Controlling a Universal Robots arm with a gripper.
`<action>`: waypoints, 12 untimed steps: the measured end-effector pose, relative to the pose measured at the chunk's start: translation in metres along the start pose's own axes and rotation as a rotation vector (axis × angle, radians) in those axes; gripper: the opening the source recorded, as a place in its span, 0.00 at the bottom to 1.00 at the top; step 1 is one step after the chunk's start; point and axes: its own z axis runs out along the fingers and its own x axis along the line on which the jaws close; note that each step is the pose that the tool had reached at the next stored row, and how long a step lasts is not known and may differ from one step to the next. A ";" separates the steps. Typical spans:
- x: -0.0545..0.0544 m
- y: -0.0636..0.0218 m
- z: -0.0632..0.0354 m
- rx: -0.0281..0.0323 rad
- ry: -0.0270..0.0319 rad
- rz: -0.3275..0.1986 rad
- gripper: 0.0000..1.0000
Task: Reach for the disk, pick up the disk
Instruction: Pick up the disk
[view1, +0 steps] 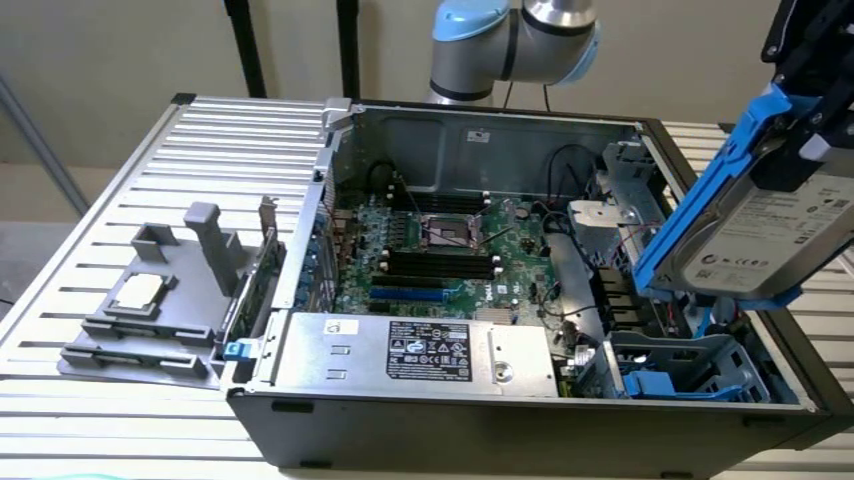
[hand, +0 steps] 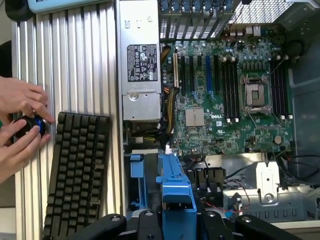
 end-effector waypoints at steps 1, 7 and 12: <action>0.001 -0.0004 0.0002 -0.0001 -0.0015 -0.001 0.33; 0.005 -0.0036 0.0015 -0.0010 -0.0022 -0.016 0.33; 0.009 -0.0061 0.0022 -0.0016 -0.0014 -0.029 0.33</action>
